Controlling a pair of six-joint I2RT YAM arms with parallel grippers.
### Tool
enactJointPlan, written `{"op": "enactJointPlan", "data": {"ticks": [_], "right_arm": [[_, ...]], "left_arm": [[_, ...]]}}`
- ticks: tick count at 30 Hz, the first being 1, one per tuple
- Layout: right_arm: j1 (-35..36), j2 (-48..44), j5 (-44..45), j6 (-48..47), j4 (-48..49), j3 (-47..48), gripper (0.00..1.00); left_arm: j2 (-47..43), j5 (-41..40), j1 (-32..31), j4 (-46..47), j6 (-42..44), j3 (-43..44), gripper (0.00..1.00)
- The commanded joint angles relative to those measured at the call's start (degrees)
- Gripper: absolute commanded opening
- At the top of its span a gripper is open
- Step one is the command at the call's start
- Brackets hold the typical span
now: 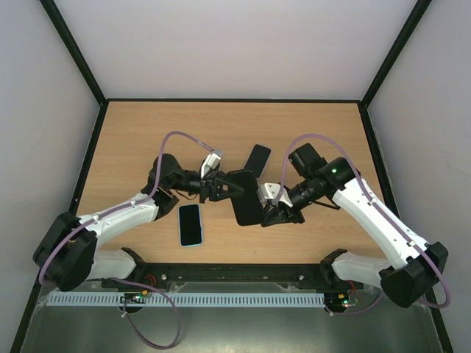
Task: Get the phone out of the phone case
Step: Remove the phone case from the phone.
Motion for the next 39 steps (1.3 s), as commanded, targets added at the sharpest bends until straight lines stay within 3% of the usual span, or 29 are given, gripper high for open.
{"op": "enactJointPlan", "data": {"ticks": [1, 15, 22, 35, 39], "right_arm": [[1.15, -0.27, 2.31, -3.74, 3.09, -1.24, 0.19], [0.47, -1.76, 5.76, 6.06, 18.2, -8.08, 0.16], [-4.24, -0.08, 2.65, 14.33, 22.13, -7.12, 0.15], [-10.53, 5.47, -4.53, 29.84, 24.93, -3.46, 0.26], [-10.82, 6.07, -5.18, 36.49, 27.43, -1.64, 0.29]], "left_arm": [[1.18, 4.11, -0.58, 11.66, -9.69, 2.13, 0.02], [11.35, 5.95, -0.74, 56.36, -45.41, 0.11, 0.02], [12.31, 6.62, -0.06, 56.41, -44.91, 0.32, 0.02], [15.42, 6.46, -0.31, 55.92, -42.99, -0.25, 0.02], [14.41, 5.69, -0.51, 45.41, -33.97, -1.28, 0.02]]}}
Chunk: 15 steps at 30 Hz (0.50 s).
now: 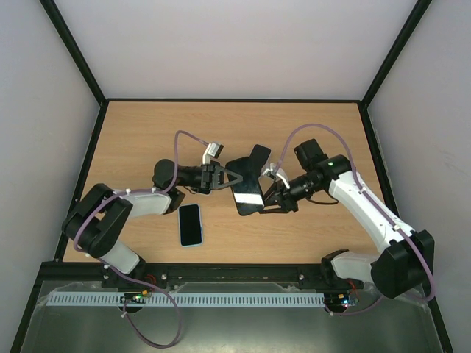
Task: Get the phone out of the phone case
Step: Remove the phone case from the phone.
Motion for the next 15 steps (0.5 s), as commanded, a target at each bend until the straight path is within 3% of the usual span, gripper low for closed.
{"op": "enactJointPlan", "data": {"ticks": [1, 5, 10, 12, 15], "right_arm": [[-1.96, 1.57, 4.1, 11.47, 18.32, 4.38, 0.29], [-2.12, 0.1, 7.45, 18.02, 24.2, 3.01, 0.3], [-2.49, -0.14, 5.49, 18.95, 23.85, 4.73, 0.41], [-2.56, -0.31, 3.55, 19.44, 23.7, 5.81, 0.45], [-2.58, -0.77, -1.5, 19.41, 23.05, 7.24, 0.54]], "left_arm": [[-3.15, 5.32, -4.48, 9.12, 5.62, 0.47, 0.03], [-7.32, 5.32, -5.04, -11.12, 20.05, 1.96, 0.02], [-11.83, 1.92, -7.22, -51.57, 47.95, 9.79, 0.02], [-11.79, 1.66, -7.96, -54.65, 50.45, 10.26, 0.03], [-10.15, 1.65, -8.01, -47.41, 45.8, 8.07, 0.02]]}}
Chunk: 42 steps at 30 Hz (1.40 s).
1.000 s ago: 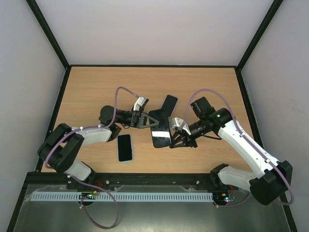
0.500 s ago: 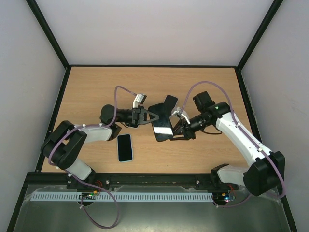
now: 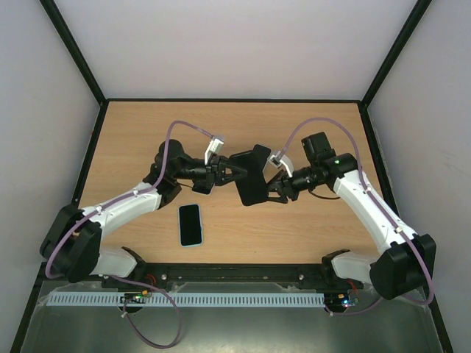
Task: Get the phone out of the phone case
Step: Remove the phone case from the phone.
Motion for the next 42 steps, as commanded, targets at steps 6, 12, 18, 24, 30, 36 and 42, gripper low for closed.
{"op": "enactJointPlan", "data": {"ticks": [6, 12, 18, 24, 30, 36, 42], "right_arm": [[0.48, -0.76, -13.5, 4.1, 17.29, 4.34, 0.46], [0.47, -2.58, -14.09, -0.26, 11.55, 2.71, 0.2], [0.44, -5.84, -10.66, 15.85, 23.24, -5.32, 0.02], [-2.56, -6.66, 3.31, 31.55, 28.46, -13.57, 0.02], [-9.02, -6.29, 11.5, 38.61, 33.18, -21.89, 0.02], [-12.93, -0.76, 11.79, 42.14, 36.25, -23.29, 0.02], [-13.69, 0.24, 20.68, 44.83, 37.21, -25.25, 0.02]], "left_arm": [[5.62, 4.86, -6.48, 4.2, -5.48, -2.57, 0.02], [9.16, 1.31, -6.07, 4.85, -6.84, -0.55, 0.03], [11.85, -8.69, -2.39, 1.11, -7.59, 4.52, 0.19], [12.31, -24.88, 1.5, -4.52, -5.32, 7.87, 0.59], [10.31, -40.12, -0.82, -14.75, 3.16, 9.71, 0.7], [9.6, -57.54, -9.55, -24.64, 16.1, 9.72, 0.7], [11.51, -73.43, -20.95, -24.88, 29.26, 5.18, 0.61]]}}
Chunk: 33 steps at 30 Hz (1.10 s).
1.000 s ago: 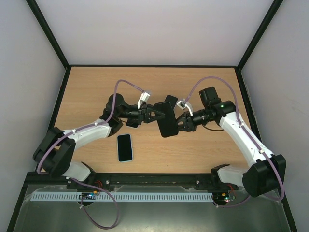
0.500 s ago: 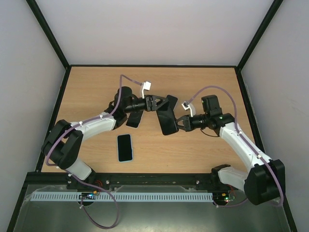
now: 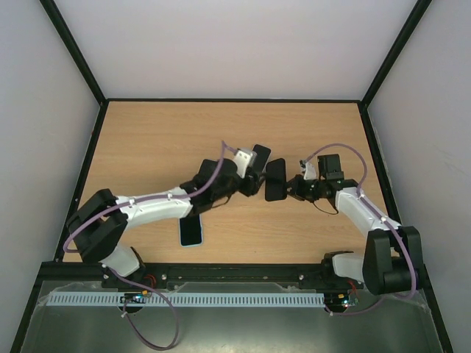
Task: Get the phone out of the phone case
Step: Remove the phone case from the phone.
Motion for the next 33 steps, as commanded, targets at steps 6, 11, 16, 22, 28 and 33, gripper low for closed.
{"op": "enactJointPlan", "data": {"ticks": [6, 11, 16, 22, 28, 33], "right_arm": [[-0.41, 2.44, 7.45, 4.45, 6.95, -2.49, 0.02], [-0.43, 9.18, 8.41, 3.15, 4.56, -0.65, 0.02], [-0.39, 11.81, 6.49, 1.95, 4.51, -0.27, 0.02], [-0.41, 12.86, 3.11, 1.34, 5.71, -0.72, 0.02], [-0.44, 14.35, 2.06, 0.78, 4.56, -0.03, 0.02], [-0.42, 12.87, 1.65, 0.85, 4.82, -0.35, 0.02]], "left_arm": [[4.08, -16.86, -10.33, 1.69, 20.7, -4.61, 0.63], [9.74, -19.53, -12.96, 0.78, 25.38, -0.7, 0.7], [14.48, -19.18, -14.28, 0.6, 28.44, 3.25, 0.7], [19.25, -18.56, -15.61, 0.89, 31.7, 6.55, 0.69], [23.51, -25.29, -16.29, -0.37, 33.52, 10.24, 0.64], [25.59, -29.97, -16.39, -1.71, 34.37, 11.27, 0.59]]}}
